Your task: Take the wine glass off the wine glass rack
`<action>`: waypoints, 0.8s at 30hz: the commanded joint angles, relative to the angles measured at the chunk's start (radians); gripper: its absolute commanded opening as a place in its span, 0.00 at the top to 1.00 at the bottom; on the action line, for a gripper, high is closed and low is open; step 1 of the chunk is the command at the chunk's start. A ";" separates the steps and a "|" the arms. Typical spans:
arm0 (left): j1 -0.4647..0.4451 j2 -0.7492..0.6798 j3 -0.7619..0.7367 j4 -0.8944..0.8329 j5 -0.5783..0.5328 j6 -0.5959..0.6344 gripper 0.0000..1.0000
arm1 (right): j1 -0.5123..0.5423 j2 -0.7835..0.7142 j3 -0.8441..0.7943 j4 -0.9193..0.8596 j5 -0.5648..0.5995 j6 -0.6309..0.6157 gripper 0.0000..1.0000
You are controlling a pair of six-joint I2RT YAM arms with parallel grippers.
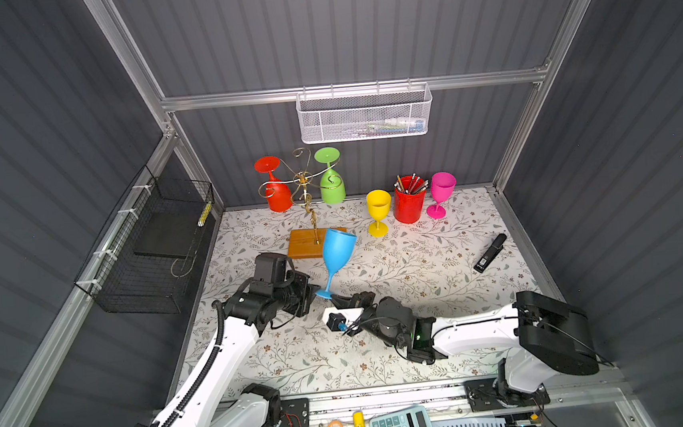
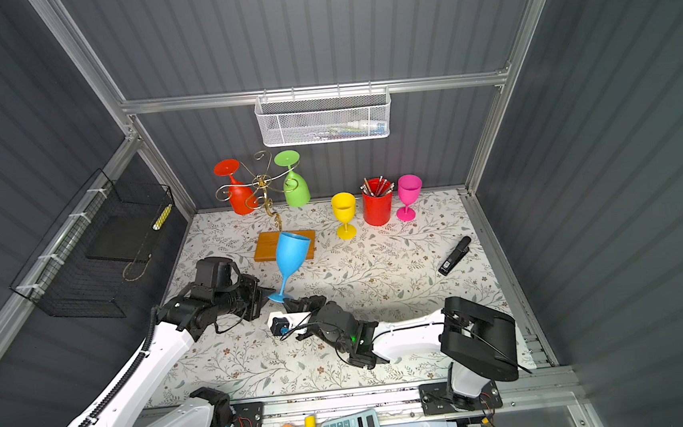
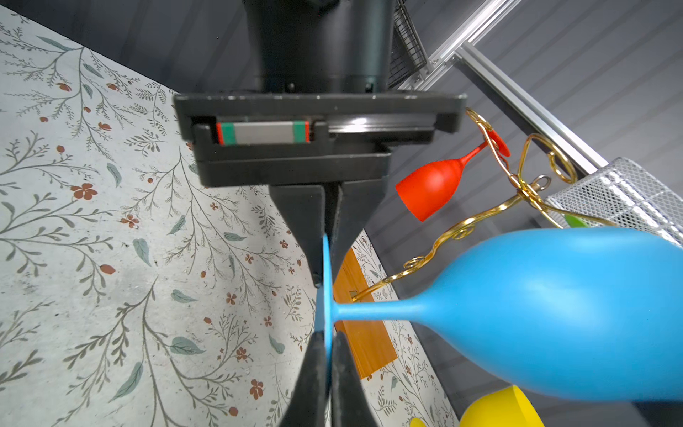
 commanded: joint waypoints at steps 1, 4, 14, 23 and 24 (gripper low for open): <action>-0.008 -0.007 -0.032 -0.033 -0.021 0.017 1.00 | -0.004 -0.003 0.014 0.061 0.018 0.007 1.00; -0.008 -0.018 -0.043 -0.031 -0.028 0.015 1.00 | -0.004 -0.004 0.012 0.063 0.021 0.016 0.97; -0.007 -0.046 -0.090 0.059 -0.055 0.016 1.00 | 0.005 -0.085 -0.034 0.023 0.032 0.081 0.47; -0.004 0.003 -0.197 0.321 -0.003 0.075 1.00 | 0.000 -0.397 -0.096 -0.351 0.041 0.369 0.34; -0.004 0.016 -0.207 0.359 0.009 0.093 1.00 | -0.011 -0.439 -0.080 -0.438 0.041 0.433 0.34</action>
